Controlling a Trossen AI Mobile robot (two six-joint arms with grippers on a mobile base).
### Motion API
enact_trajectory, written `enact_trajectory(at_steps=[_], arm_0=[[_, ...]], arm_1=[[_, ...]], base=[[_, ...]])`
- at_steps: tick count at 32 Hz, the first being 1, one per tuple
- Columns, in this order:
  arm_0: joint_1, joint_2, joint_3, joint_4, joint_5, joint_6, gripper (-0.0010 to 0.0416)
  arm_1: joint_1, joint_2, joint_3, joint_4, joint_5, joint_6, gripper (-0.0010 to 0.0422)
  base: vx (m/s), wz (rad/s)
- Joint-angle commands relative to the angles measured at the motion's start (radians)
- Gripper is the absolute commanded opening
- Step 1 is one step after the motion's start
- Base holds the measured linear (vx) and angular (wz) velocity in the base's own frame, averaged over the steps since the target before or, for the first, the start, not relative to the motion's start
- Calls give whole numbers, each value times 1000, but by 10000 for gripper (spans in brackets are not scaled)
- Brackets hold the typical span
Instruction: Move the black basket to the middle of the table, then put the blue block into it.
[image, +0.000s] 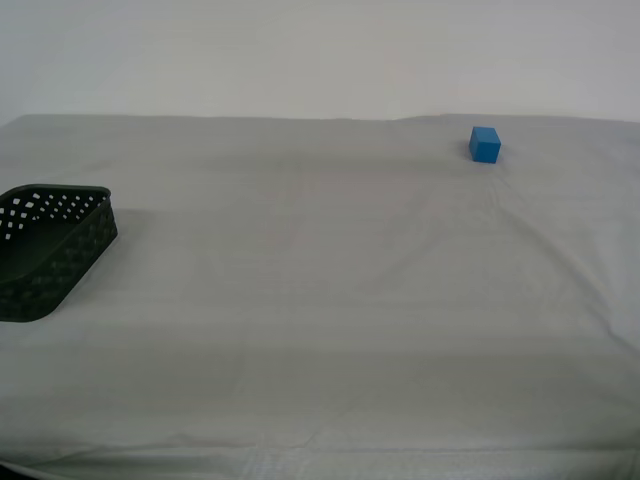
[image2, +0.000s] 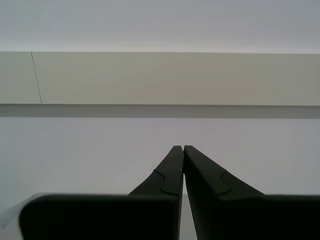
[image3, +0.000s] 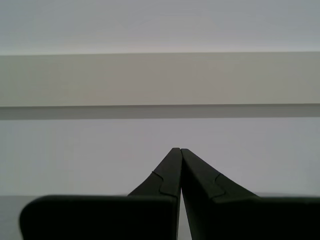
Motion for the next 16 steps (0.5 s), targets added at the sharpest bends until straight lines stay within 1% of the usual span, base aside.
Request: enact_trajectory(at_steps=[1, 16], arm_0=[[0, 0, 1, 3, 1, 0, 1], [0, 0, 1, 3, 1, -1, 0]], arm_1=[[0, 0, 0, 3, 2, 2, 0], [0, 0, 0, 4, 2, 2, 0]], base=[[0, 0], [0, 0]])
